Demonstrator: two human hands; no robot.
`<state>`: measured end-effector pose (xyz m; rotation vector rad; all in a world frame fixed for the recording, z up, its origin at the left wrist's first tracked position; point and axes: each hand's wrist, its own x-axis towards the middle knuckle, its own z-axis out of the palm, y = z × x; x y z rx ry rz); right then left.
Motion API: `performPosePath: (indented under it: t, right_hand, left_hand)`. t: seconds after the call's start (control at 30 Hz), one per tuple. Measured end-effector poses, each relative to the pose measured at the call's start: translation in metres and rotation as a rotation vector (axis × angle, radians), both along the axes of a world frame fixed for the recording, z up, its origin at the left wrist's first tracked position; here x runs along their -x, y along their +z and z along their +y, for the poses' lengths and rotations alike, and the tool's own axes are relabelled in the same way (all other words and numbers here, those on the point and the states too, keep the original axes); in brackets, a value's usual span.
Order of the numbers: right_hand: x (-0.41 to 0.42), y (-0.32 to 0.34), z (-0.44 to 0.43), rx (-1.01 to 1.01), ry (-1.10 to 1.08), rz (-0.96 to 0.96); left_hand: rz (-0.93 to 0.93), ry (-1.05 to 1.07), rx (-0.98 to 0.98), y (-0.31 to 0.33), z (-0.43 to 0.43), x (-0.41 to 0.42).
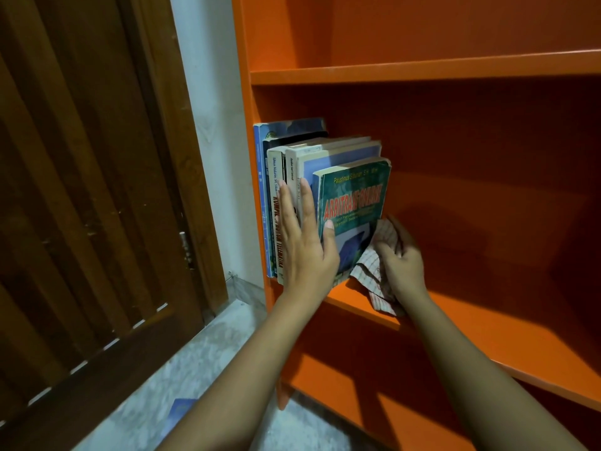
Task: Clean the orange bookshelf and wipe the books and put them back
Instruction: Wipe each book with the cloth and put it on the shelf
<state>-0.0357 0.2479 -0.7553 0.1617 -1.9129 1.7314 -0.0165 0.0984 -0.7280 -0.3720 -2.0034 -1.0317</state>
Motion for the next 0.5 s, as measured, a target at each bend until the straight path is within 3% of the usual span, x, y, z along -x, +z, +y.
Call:
performPosePath:
  t: [0.33, 0.5]
  right_hand:
    - [-0.001, 0.002, -0.001, 0.050, 0.057, 0.000]
    - [0.006, 0.005, -0.001, 0.051, 0.161, -0.124]
  left_hand:
    - [-0.017, 0.017, 0.014, -0.004, -0.003, -0.002]
    - [-0.040, 0.034, 0.031, -0.012, -0.002, -0.003]
